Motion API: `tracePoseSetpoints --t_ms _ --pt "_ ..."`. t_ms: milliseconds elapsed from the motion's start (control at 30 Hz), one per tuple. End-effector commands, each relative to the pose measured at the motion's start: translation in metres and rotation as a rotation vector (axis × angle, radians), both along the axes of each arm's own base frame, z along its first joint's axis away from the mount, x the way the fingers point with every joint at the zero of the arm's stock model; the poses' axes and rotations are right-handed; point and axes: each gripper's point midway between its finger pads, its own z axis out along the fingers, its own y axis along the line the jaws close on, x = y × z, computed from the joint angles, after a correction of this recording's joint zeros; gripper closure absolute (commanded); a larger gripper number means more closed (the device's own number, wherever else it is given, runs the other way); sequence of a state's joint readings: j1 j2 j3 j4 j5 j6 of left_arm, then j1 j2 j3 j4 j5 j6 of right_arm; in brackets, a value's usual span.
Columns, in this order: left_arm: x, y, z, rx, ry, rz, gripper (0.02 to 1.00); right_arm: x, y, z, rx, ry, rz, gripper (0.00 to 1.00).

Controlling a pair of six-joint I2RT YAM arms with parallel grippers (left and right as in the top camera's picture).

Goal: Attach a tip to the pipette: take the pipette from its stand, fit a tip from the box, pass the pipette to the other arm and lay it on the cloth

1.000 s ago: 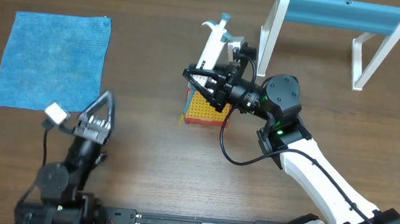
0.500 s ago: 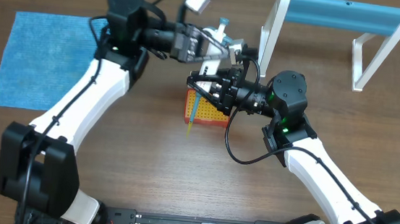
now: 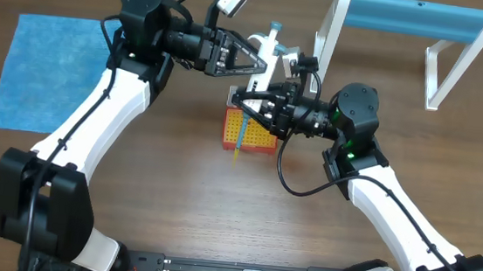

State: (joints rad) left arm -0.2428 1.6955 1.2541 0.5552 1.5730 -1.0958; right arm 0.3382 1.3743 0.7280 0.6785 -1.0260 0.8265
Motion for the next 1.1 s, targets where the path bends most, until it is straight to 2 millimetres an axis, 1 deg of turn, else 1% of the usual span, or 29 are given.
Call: tracePoseSetpoints --t_ms 33,67,100,133,167,200,233,333,367,400,467,533,567,600,633,667,733,767,800,833,867,900,933,967,1000,1033,1067,1100 --pt "0.001 -0.004 0.009 -0.018 -0.068 0.000 0.362 -0.004 0.000 0.009 0.010 -0.024 0.020 0.921" --pt "0.000 -0.006 0.009 -0.020 -0.072 0.002 0.389 -0.004 0.000 0.009 0.010 -0.024 0.020 0.921" --pt "-0.001 -0.009 0.009 -0.027 -0.094 -0.004 0.551 -0.004 0.000 0.009 0.010 -0.024 0.020 0.921" --pt "-0.003 -0.012 0.009 -0.032 -0.111 -0.007 0.579 -0.004 0.000 0.009 0.011 -0.017 0.020 0.921" --pt "-0.003 -0.014 0.010 -0.033 -0.112 -0.007 0.717 -0.004 0.000 0.009 0.011 -0.017 0.021 0.921" --pt "-0.004 -0.015 0.010 -0.034 -0.113 -0.009 0.936 -0.004 0.000 0.009 0.011 -0.017 0.022 0.921" --pt "-0.004 -0.015 0.010 -0.033 -0.113 -0.009 0.993 -0.004 0.000 0.009 0.011 -0.017 0.022 0.921" --pt "-0.003 -0.014 0.010 -0.039 -0.138 -0.006 0.991 -0.005 0.000 0.009 0.011 -0.017 0.024 0.919" --pt "-0.002 -0.013 0.009 -0.040 -0.139 -0.004 0.991 -0.008 0.001 0.009 0.010 -0.017 0.043 0.489" --pt "0.000 -0.011 0.009 -0.038 -0.136 0.004 0.991 -0.012 0.001 0.009 0.009 -0.018 0.067 0.209" --pt "0.012 0.003 0.005 -0.032 -0.125 0.040 0.993 -0.016 -0.005 0.007 0.003 -0.014 0.106 0.207" --pt "0.035 0.033 -0.005 -0.014 -0.066 0.127 0.991 -0.009 -0.025 0.006 -0.001 -0.009 0.095 0.205" --pt "0.049 0.053 -0.013 -0.006 -0.041 0.187 0.993 -0.001 -0.035 0.005 -0.003 0.002 0.061 0.205" --pt "0.059 0.067 -0.020 0.000 -0.019 0.244 0.991 0.004 -0.045 0.004 -0.004 0.002 0.044 0.202" --pt "0.073 0.087 -0.033 0.014 0.009 0.330 0.991 0.006 -0.053 0.004 -0.005 0.002 0.034 0.205" --pt "0.088 0.110 -0.050 0.048 0.054 0.442 0.993 0.012 -0.062 0.004 -0.005 0.006 0.009 0.202" --pt "0.105 0.139 -0.086 0.154 0.140 0.616 0.991 0.019 -0.074 0.001 -0.007 0.028 -0.029 0.202" --pt "0.108 0.162 -0.126 0.302 0.231 0.741 0.996 0.023 -0.080 -0.003 -0.009 0.056 -0.050 0.202" --pt "0.099 0.179 -0.157 0.443 0.304 0.802 0.993 0.026 -0.084 -0.006 -0.011 0.085 -0.071 0.202" --pt "0.079 0.195 -0.190 0.616 0.383 0.831 0.993 0.034 -0.091 -0.015 -0.017 0.139 -0.123 0.200" --pt "0.061 0.204 -0.204 0.716 0.410 0.809 0.993 0.039 -0.095 -0.025 -0.035 0.168 -0.158 0.200" --pt "0.045 0.218 -0.212 0.834 0.449 0.802 0.993 0.046 -0.099 -0.041 -0.069 0.223 -0.217 0.200" --pt "0.033 0.236 -0.217 0.959 0.475 0.816 0.993 0.050 -0.104 -0.056 -0.104 0.268 -0.270 0.200" --pt "0.024 0.256 -0.214 1.080 0.484 0.831 0.991 0.056 -0.113 -0.078 -0.161 0.348 -0.359 0.200" --pt "0.019 0.281 -0.199 1.183 0.470 0.856 0.993 0.061 -0.122 -0.095 -0.212 0.399 -0.438 0.198" --pt "0.019 0.299 -0.183 1.239 0.447 0.885 0.996 0.064 -0.129 -0.103 -0.242 0.429 -0.495 0.200" --pt "0.023 0.318 -0.167 1.279 0.426 0.939 0.993 0.069 -0.137 -0.108 -0.270 0.440 -0.555 0.200" --pt "0.027 0.343 -0.145 1.331 0.387 0.997 0.996 0.071 -0.144 -0.109 -0.297 0.439 -0.601 0.200"
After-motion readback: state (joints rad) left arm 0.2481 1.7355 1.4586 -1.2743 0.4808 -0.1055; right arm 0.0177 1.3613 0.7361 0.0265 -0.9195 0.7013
